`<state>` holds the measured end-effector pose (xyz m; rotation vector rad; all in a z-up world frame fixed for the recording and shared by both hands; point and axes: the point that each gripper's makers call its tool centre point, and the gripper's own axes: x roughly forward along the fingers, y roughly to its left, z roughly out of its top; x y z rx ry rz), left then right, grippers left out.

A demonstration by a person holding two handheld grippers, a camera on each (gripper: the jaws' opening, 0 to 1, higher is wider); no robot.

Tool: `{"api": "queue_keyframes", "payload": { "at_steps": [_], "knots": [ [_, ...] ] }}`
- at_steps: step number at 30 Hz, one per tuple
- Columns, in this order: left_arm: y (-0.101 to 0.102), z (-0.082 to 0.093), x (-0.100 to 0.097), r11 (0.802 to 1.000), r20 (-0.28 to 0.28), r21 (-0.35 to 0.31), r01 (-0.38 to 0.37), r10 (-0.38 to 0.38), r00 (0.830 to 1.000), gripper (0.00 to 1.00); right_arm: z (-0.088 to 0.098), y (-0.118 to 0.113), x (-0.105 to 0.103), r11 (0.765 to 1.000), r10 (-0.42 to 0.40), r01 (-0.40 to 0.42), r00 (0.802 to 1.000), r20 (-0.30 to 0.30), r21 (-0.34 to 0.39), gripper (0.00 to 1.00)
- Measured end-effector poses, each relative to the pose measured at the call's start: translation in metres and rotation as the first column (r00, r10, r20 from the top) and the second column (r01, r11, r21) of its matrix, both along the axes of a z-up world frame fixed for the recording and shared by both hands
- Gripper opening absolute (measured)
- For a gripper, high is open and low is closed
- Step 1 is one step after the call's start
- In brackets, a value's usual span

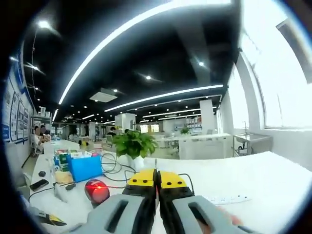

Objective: Clip sheet goods on table flip sheet goods clip sheet goods scan sheet goods put sheet goods back to table

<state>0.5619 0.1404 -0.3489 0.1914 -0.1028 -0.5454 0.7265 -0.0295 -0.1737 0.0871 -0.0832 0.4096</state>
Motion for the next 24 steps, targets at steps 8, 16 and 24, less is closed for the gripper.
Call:
{"api": "queue_keyframes", "payload": {
  "at_steps": [8,16,24],
  "knots": [
    [0.0,0.002,0.002,1.0,0.01,-0.001,0.003,-0.003,1.0,0.36,-0.003,0.005,0.008,0.998,-0.043,0.043,0.999,0.0,0.037,0.0],
    [0.0,0.001,0.002,1.0,0.007,-0.002,0.005,-0.005,1.0,0.36,-0.012,0.018,0.017,0.997,-0.073,0.073,0.997,0.025,0.004,0.0],
    [0.0,0.003,0.0,1.0,0.013,-0.012,0.008,-0.008,1.0,0.36,-0.008,0.037,0.026,0.997,-0.075,0.073,0.995,0.063,0.033,0.0]
  ]
}}
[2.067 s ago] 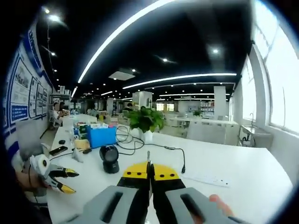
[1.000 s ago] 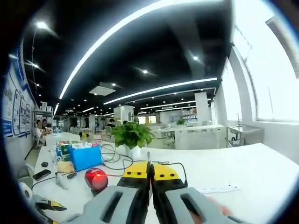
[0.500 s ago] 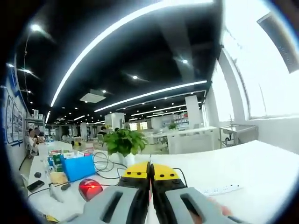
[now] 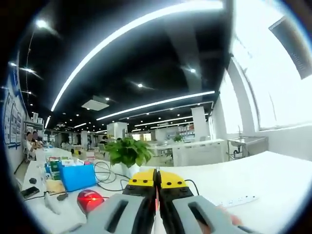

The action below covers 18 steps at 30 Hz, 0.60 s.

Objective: Clip sheet goods on table flip sheet goods clip sheet goods scan sheet goods put sheet goods back to table

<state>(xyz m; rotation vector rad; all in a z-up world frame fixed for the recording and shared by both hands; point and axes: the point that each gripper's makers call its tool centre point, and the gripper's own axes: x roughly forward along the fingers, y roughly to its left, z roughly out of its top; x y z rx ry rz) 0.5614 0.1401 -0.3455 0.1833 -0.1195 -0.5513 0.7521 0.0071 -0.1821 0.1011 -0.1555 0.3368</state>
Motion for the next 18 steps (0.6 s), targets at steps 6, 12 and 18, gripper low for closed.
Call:
{"api": "queue_keyframes", "payload": {
  "at_steps": [6,12,18],
  "knots": [
    [0.0,0.001,-0.002,1.0,0.004,-0.003,0.003,-0.003,1.0,0.36,-0.002,0.009,0.006,0.999,-0.021,0.021,1.0,0.008,0.032,0.0],
    [-0.001,0.001,-0.002,1.0,0.004,-0.005,0.005,-0.005,1.0,0.36,-0.012,0.024,0.011,1.0,-0.015,0.015,1.0,0.0,0.022,0.0],
    [-0.001,0.001,-0.003,1.0,0.003,-0.001,0.008,-0.008,1.0,0.36,-0.017,0.03,0.013,1.0,-0.001,0.001,1.0,-0.012,0.014,0.0]
  ]
}}
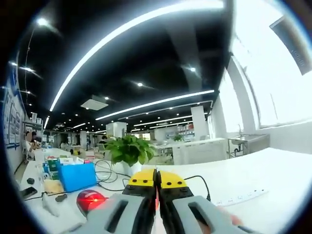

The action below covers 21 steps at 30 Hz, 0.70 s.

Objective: Clip sheet goods on table flip sheet goods clip sheet goods scan sheet goods put sheet goods back to table

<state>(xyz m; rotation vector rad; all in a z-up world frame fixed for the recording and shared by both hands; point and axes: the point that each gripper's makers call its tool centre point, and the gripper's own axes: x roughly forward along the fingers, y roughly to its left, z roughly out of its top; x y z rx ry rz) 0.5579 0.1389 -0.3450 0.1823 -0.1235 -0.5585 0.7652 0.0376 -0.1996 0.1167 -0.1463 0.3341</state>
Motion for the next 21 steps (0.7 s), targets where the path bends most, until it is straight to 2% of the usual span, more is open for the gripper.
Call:
{"api": "queue_keyframes", "payload": {
  "at_steps": [9,11,14,21],
  "knots": [
    [-0.001,-0.001,0.0,1.0,-0.003,0.005,0.003,-0.003,1.0,0.36,0.006,-0.005,-0.003,0.999,0.012,-0.012,1.0,0.003,-0.038,0.0],
    [-0.001,0.001,-0.001,1.0,0.002,0.001,0.006,-0.006,1.0,0.36,0.006,-0.009,-0.002,0.998,0.019,-0.019,1.0,-0.002,-0.054,0.0],
    [-0.001,0.001,-0.002,1.0,0.001,0.001,0.005,-0.005,1.0,0.36,0.005,-0.015,0.001,0.998,0.045,-0.047,0.998,-0.035,-0.04,0.0],
    [0.0,0.0,-0.002,1.0,-0.003,0.001,0.001,-0.001,1.0,0.35,0.005,-0.032,0.002,0.994,0.089,-0.092,0.995,-0.049,-0.067,0.0]
  ]
}}
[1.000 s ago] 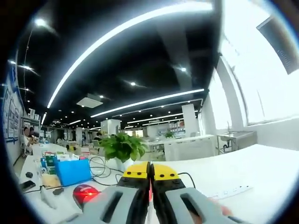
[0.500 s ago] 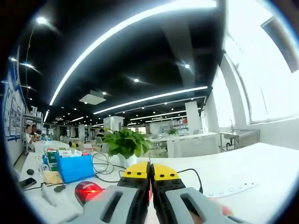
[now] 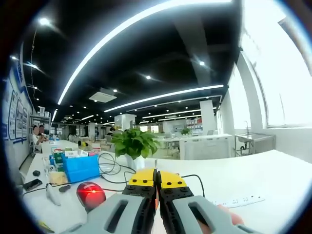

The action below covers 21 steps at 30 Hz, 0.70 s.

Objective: Clip sheet goods on table flip sheet goods clip sheet goods scan sheet goods put sheet goods back to table

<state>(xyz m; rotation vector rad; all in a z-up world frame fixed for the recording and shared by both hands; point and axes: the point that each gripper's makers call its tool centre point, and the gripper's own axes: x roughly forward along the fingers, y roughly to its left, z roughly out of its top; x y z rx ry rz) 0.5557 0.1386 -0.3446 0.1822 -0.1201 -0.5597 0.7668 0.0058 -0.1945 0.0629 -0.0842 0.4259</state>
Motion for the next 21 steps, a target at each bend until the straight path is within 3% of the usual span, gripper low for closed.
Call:
{"api": "queue_keyframes", "payload": {
  "at_steps": [10,21],
  "knots": [
    [0.001,0.001,0.002,1.0,0.003,-0.006,-0.006,0.006,1.0,0.35,0.004,-0.014,0.0,0.997,0.083,-0.083,0.997,0.008,0.005,0.0],
    [-0.001,-0.003,0.004,1.0,-0.008,0.009,-0.004,0.004,1.0,0.35,0.006,-0.031,0.004,0.987,0.147,-0.146,0.989,0.014,-0.072,0.0]
  ]
}}
